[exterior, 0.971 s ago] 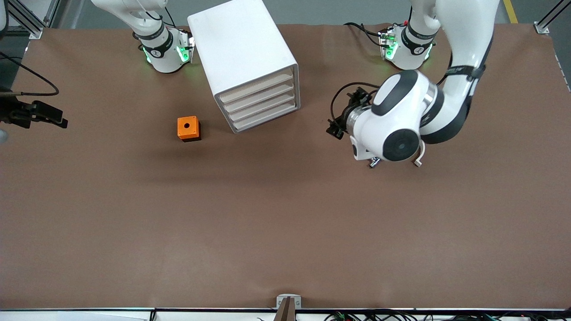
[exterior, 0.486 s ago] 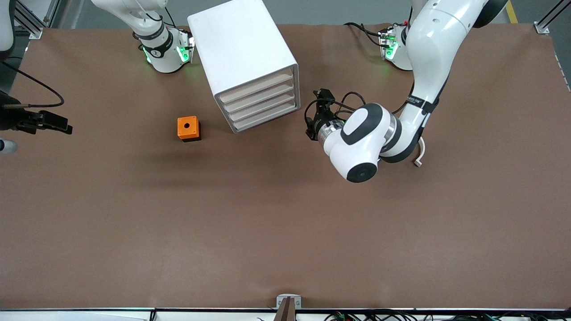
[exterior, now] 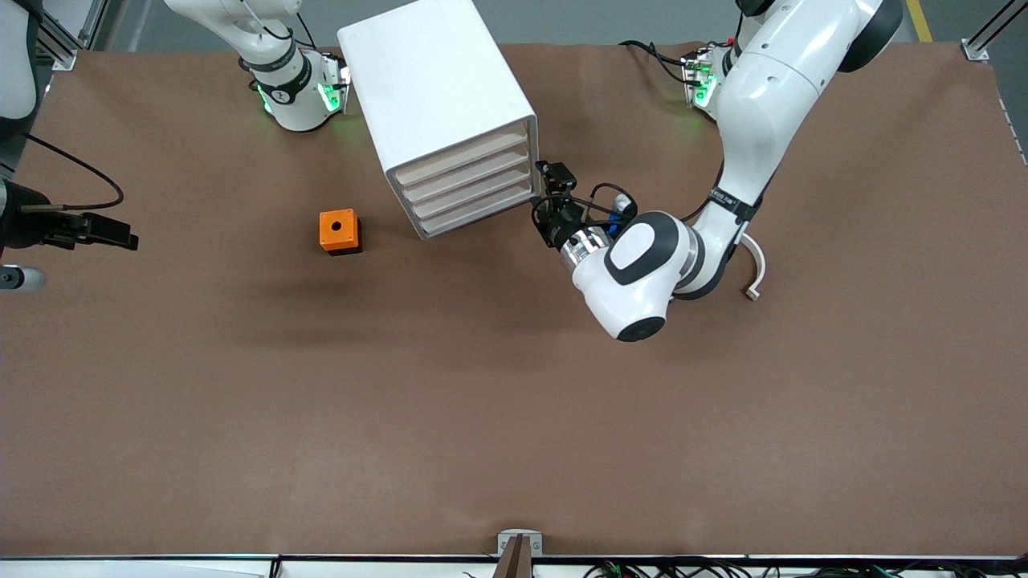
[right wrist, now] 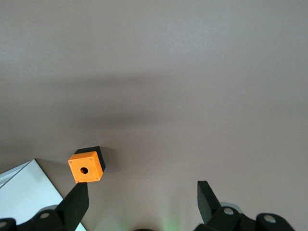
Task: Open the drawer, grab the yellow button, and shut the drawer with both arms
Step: 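Grasp the drawer handle with the left gripper while the right gripper approaches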
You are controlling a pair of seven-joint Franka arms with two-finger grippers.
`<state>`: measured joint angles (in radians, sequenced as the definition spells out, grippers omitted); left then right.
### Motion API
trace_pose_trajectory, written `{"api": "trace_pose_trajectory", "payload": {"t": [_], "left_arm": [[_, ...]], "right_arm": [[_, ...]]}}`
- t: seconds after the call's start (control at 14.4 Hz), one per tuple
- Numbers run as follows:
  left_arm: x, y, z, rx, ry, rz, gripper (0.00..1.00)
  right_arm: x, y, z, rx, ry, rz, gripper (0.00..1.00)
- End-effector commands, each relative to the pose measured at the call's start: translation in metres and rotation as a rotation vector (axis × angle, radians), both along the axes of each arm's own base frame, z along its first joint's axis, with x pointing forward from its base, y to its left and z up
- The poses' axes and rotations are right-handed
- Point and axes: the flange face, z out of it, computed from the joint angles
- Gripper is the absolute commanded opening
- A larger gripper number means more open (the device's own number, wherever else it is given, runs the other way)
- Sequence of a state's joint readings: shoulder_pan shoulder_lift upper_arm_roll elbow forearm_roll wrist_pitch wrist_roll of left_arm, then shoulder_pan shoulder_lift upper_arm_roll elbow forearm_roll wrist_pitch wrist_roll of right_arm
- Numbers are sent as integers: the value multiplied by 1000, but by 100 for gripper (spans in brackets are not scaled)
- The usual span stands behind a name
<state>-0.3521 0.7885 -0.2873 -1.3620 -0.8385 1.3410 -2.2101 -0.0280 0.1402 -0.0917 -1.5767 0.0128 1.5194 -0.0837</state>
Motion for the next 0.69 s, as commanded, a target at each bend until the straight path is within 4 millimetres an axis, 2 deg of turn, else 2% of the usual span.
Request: {"api": "trace_pose_trajectory", "payload": {"t": [0.0,0.14,0.28,0.42,0.62], "left_arm": [[-11,-20,-15,-3,77,-3,79],[-16,-27,-14,4,100,2,78],[-26,-32,-23,36,126,-7,77],[-38,-42,-25,51,135,-29,73],[-60,-59,-29,71,149,-68,72]], "right_arm": [[10,-13,-11,5,15,-16,100],[10,-8,-12,3,19,-45,100],[9,1,-12,-3,30,-138,100],[10,22,-11,5,34,-193,100],[10,39,-10,16,39,-265,100]]}}
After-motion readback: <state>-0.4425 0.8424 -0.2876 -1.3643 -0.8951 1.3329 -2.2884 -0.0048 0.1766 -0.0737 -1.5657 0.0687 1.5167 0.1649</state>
